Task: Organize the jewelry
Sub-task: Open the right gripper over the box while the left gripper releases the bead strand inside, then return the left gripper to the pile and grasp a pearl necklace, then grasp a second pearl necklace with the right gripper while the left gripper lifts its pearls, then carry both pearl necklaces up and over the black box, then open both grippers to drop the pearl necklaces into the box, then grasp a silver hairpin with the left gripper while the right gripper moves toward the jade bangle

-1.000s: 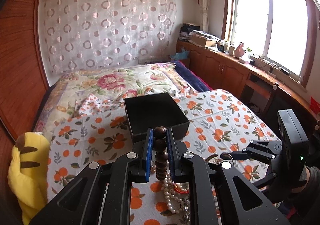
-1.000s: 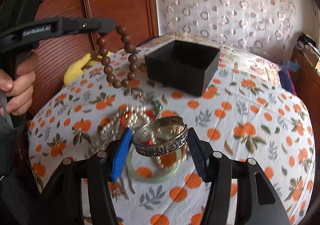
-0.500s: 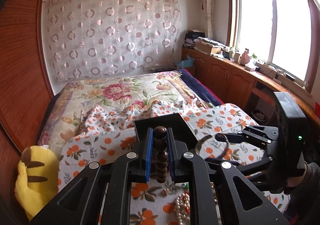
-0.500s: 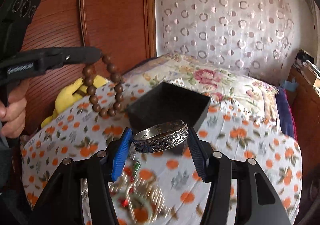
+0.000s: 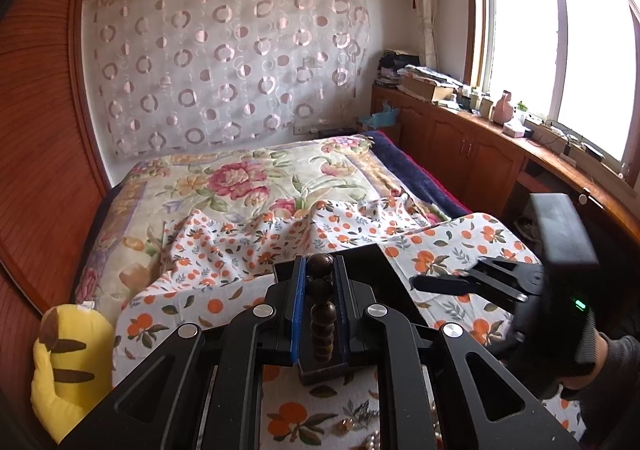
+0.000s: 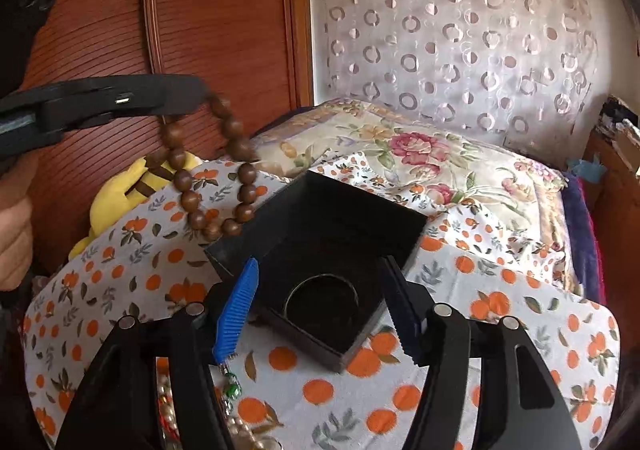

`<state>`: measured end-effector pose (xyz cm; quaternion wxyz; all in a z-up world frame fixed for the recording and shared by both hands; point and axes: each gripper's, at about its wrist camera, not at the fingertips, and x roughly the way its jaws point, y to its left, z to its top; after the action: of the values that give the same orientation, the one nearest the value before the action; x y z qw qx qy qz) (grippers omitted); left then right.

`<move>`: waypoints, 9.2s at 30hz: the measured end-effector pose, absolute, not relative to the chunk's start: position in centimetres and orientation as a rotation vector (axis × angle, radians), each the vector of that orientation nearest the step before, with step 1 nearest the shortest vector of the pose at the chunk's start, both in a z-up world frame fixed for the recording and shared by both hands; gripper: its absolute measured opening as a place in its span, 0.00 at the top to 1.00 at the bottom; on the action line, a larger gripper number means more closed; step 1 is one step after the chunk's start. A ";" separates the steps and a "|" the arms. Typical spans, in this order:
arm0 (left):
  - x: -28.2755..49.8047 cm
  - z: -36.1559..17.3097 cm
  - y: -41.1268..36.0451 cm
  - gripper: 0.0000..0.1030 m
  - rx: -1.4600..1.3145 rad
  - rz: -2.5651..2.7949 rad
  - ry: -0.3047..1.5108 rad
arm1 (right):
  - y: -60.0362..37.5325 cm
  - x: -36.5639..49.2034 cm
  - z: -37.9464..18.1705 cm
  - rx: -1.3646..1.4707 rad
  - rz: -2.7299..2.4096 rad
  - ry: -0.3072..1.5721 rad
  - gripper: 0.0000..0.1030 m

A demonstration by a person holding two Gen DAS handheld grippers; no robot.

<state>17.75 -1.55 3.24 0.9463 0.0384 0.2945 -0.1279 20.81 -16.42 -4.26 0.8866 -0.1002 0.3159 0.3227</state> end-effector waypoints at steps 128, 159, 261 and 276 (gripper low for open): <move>5.4 5.9 -0.6 0.93 0.067 -0.286 0.449 | -20.2 11.7 0.4 -0.212 0.637 0.641 0.95; 12.5 10.2 -1.0 0.93 0.083 -0.297 0.418 | -20.9 15.7 12.1 -0.219 0.605 0.444 0.95; 8.1 -8.7 -0.1 0.82 0.014 -0.334 0.822 | -19.9 10.2 -10.6 -0.219 0.661 0.890 0.81; 4.5 -9.4 -1.4 0.72 -0.024 -0.409 0.838 | -20.9 9.8 -10.0 -0.271 0.586 0.871 0.92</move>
<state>4.55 -1.43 -9.37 0.8931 -0.0118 0.4042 -0.1971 9.78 -20.93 -10.05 0.8566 -0.1288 0.4145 0.2791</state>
